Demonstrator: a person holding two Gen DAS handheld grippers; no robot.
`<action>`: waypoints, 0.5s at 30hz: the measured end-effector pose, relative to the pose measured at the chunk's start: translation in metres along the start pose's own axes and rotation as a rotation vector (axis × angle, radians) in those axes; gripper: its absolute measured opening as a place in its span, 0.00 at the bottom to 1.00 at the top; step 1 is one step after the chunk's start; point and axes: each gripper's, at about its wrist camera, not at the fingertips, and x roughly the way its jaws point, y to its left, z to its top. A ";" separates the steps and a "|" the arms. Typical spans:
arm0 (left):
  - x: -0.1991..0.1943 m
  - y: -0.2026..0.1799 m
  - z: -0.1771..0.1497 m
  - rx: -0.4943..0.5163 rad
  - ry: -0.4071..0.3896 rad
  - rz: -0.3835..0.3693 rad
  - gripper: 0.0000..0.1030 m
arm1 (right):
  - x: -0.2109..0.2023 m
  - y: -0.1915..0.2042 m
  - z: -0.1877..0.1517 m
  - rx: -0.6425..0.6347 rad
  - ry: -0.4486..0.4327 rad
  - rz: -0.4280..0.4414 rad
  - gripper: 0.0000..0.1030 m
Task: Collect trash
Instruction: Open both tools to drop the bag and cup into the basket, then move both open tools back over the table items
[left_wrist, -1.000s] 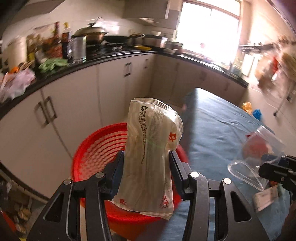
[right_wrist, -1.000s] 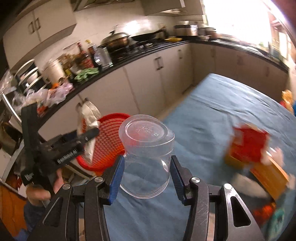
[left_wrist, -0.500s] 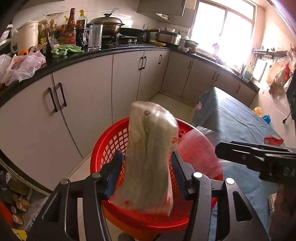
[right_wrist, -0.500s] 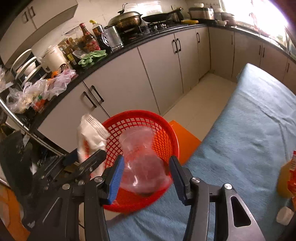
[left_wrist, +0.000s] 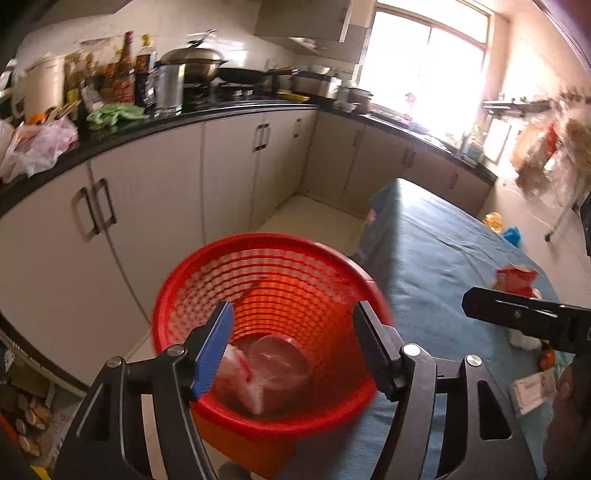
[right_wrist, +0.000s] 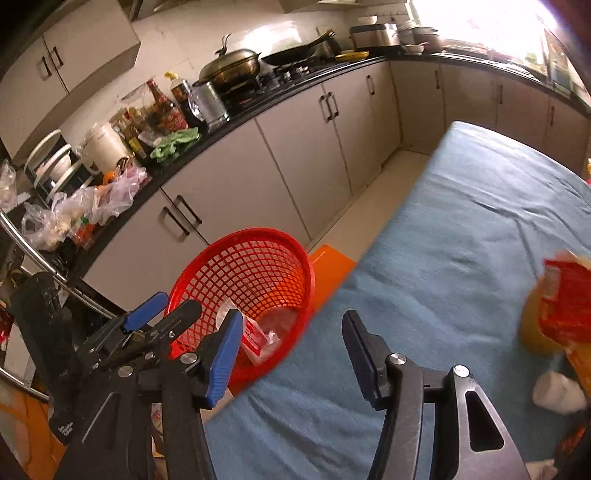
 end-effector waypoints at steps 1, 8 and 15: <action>-0.004 -0.010 -0.001 0.017 -0.005 -0.013 0.65 | -0.009 -0.004 -0.005 0.003 -0.012 -0.005 0.58; -0.016 -0.072 -0.013 0.131 -0.005 -0.099 0.69 | -0.068 -0.042 -0.046 0.029 -0.092 -0.062 0.60; -0.016 -0.148 -0.040 0.295 0.039 -0.237 0.74 | -0.137 -0.105 -0.092 0.131 -0.177 -0.145 0.60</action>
